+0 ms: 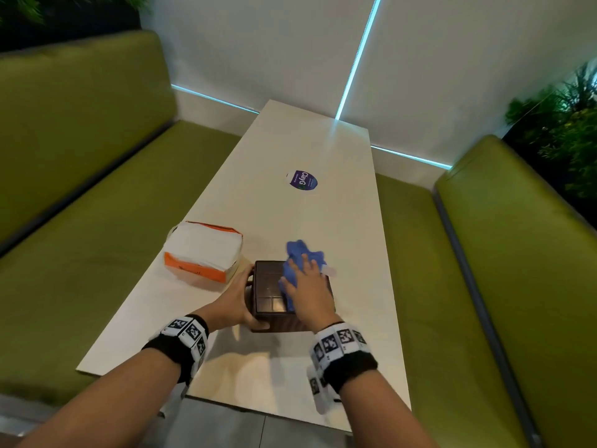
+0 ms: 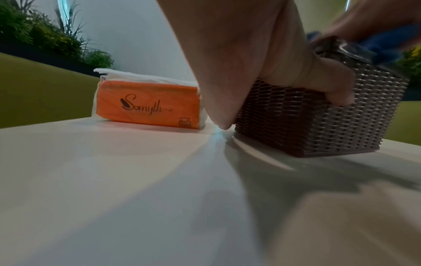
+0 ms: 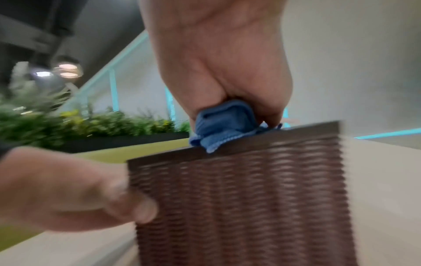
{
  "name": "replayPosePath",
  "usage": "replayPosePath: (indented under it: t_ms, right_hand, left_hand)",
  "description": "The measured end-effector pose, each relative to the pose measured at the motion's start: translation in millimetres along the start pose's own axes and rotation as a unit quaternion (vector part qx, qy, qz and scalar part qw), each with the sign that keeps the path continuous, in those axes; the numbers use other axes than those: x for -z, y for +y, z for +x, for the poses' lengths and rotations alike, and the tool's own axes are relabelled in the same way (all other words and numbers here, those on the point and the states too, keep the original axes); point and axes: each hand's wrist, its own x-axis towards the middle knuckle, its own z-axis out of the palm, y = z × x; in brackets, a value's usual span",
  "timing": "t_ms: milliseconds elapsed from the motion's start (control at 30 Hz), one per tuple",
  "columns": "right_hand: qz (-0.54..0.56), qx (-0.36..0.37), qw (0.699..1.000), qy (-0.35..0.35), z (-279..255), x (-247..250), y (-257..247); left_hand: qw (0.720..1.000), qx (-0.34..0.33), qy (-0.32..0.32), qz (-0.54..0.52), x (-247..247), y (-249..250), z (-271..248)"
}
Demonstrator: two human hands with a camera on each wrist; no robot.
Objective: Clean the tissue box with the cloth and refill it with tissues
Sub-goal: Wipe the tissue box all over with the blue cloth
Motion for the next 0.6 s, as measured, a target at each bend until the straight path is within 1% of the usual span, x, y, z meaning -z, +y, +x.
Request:
replayPosePath:
  t_ms: [67, 100, 133, 167, 200, 233, 267, 300, 333, 367, 400, 433, 500, 533, 567, 600]
  right_hand:
    - [0.012, -0.056, 0.998, 0.035, -8, -2, 17]
    - [-0.005, -0.071, 0.997, 0.037, -17, -7, 13]
    - [-0.033, -0.066, 0.997, 0.032, -26, -14, 3]
    - [-0.043, -0.040, 0.998, 0.023, -37, -22, -14]
    - [-0.029, 0.004, 0.999, 0.013, -47, -30, -31]
    - [-0.008, 0.050, 0.999, -0.002, -55, -35, -47]
    - [0.005, 0.088, 0.996, -0.016, -59, -39, -56]
    - [0.001, 0.114, 0.993, -0.024, -58, -39, -59]
    - [-0.013, 0.125, 0.992, -0.029, -55, -34, -55]
    - [-0.023, 0.115, 0.993, -0.031, -51, -27, -45]
    - [-0.023, 0.096, 0.995, -0.025, -48, -19, -32]
    - [-0.014, 0.073, 0.997, -0.016, -45, -13, -16]
    - [0.024, 0.054, 0.998, 0.018, -42, 0, 9]
    - [0.059, 0.046, 0.997, 0.027, -40, 6, 22]
    - [0.130, 0.018, 0.991, 0.030, -39, 13, 35]
    - [0.215, -0.025, 0.976, 0.039, -36, 21, 46]
  left_hand:
    - [1.000, 0.011, 0.007, 0.005, -1, -2, 1]
    - [0.999, 0.025, 0.012, 0.020, 0, -5, 1]
    - [0.999, 0.027, 0.021, 0.016, -2, -11, 2]
    - [0.999, 0.031, 0.030, 0.012, -3, -11, 3]
    - [0.998, 0.012, 0.050, 0.048, -5, -10, 6]
    - [0.992, -0.025, 0.076, 0.093, -7, -11, 9]
    - [0.995, -0.023, 0.077, 0.056, -10, -3, 5]
    - [0.997, -0.013, 0.069, -0.005, -11, 1, 2]
    - [0.999, 0.004, 0.044, -0.019, -9, 0, 3]
    - [0.996, 0.031, 0.039, -0.075, -8, -3, 6]
    - [0.996, 0.010, 0.010, -0.092, -7, -3, 4]
    - [0.996, -0.010, 0.005, -0.084, -4, -6, 3]
    - [0.998, -0.017, 0.007, -0.053, -2, -7, 0]
    - [0.999, -0.023, 0.003, -0.044, -2, -1, -2]
    - [0.999, -0.028, 0.005, -0.046, -3, 1, -2]
    - [0.999, -0.028, 0.006, -0.031, -2, 2, -3]
